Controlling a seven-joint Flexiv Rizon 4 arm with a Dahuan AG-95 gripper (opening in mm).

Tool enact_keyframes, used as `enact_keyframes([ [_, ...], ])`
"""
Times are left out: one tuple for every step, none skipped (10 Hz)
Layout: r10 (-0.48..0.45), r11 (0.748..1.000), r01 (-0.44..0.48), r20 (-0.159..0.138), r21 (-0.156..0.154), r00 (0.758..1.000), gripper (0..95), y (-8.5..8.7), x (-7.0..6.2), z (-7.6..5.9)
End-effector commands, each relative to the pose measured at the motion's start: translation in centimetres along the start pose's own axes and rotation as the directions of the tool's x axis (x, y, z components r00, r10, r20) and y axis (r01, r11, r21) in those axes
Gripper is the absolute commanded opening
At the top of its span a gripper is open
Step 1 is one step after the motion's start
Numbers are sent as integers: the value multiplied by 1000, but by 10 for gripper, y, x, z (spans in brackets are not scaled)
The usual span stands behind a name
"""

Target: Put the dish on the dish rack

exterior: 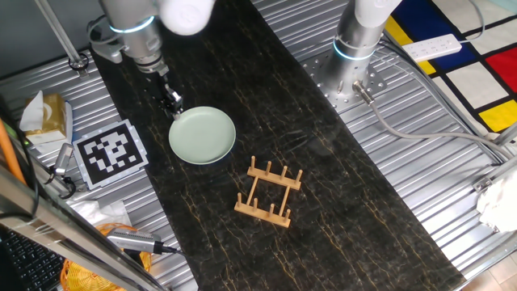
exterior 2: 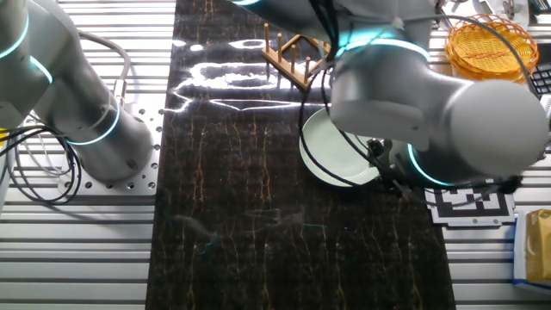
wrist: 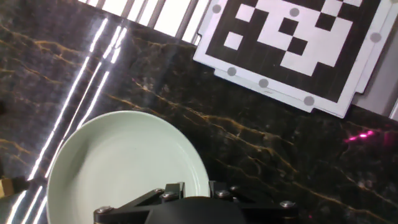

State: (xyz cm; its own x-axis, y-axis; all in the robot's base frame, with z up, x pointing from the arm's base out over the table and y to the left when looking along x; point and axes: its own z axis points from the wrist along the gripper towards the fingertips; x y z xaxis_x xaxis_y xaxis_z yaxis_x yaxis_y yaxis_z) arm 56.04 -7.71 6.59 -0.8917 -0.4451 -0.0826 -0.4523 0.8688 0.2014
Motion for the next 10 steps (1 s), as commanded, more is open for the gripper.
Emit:
enact_keyframes([
  [53, 998, -54, -31, -18, 998, 190, -2, -1, 1],
  [34, 998, -38, -87, -50, 996, 190, -2, -1, 1],
  [12, 997, -20, -112, -71, 994, 190, -2, -1, 1],
  [-32, 992, 12, -164, -124, 986, 190, -2, -1, 1],
  [-65, 989, 38, -192, -141, 979, 190, -2, -1, 1],
  [-97, 984, 60, -220, -167, 971, 190, -2, -1, 1],
  [-105, 986, 69, -236, -155, 966, 190, -3, 0, 4],
  [-107, 987, 75, -242, -139, 964, 190, -7, 1, 14],
  [-112, 987, 79, -243, -139, 964, 190, -9, 1, 21],
  [-110, 988, 78, -252, -134, 962, 190, -11, 2, 30],
])
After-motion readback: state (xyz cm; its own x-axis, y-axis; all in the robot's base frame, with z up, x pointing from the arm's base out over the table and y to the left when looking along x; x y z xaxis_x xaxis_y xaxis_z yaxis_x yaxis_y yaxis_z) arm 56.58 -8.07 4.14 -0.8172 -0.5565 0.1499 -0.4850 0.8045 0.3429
